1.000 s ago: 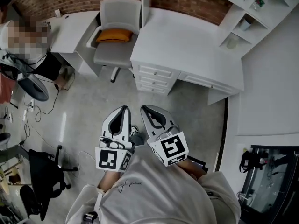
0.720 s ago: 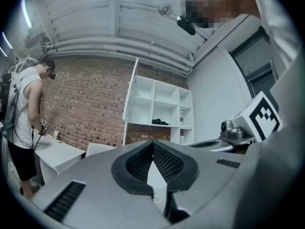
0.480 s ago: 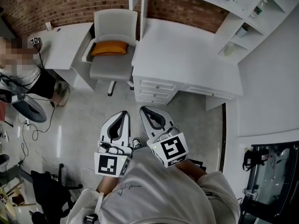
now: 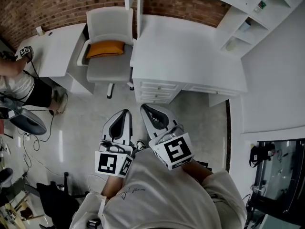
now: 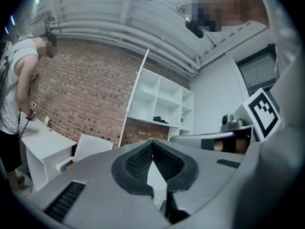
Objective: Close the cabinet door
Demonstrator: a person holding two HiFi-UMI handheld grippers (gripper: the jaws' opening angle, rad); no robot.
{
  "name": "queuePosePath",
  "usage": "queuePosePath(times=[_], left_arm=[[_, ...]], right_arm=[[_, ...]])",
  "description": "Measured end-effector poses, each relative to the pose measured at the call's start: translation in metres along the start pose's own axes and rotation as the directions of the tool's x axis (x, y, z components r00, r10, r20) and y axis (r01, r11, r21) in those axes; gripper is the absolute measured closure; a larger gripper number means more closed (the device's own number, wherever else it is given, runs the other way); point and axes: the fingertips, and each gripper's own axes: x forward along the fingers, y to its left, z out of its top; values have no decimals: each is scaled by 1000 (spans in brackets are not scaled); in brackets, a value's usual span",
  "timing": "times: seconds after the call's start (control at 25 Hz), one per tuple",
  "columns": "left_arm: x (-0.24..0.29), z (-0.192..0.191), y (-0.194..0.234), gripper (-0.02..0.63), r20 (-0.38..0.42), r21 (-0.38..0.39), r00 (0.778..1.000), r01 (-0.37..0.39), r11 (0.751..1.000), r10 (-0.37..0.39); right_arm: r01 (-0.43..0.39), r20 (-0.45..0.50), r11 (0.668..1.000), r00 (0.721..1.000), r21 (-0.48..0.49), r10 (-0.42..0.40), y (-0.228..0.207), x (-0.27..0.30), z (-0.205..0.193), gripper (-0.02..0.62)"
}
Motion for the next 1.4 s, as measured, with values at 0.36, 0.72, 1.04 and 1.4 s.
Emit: queuePosePath(times=[0.36, 0.72, 1.04, 1.4], left_arm=[[70, 9, 31, 589, -4, 34, 1000, -7, 999, 8], [171, 36, 54, 589, 34, 48, 999, -6, 999, 5], [230, 50, 74, 589, 53, 73, 997, -58, 996, 54], [230, 56, 115, 589, 47, 85, 999, -5, 996, 1]], right_arm=[[-22, 40, 1000, 999, 14, 21, -51, 59, 24, 569], [-81, 109, 997, 991, 1, 80, -122, 126, 59, 569], [-116, 156, 993, 981, -6, 115, -165, 179, 105, 569], [46, 192, 999, 981, -27, -40, -162, 229, 143, 550]])
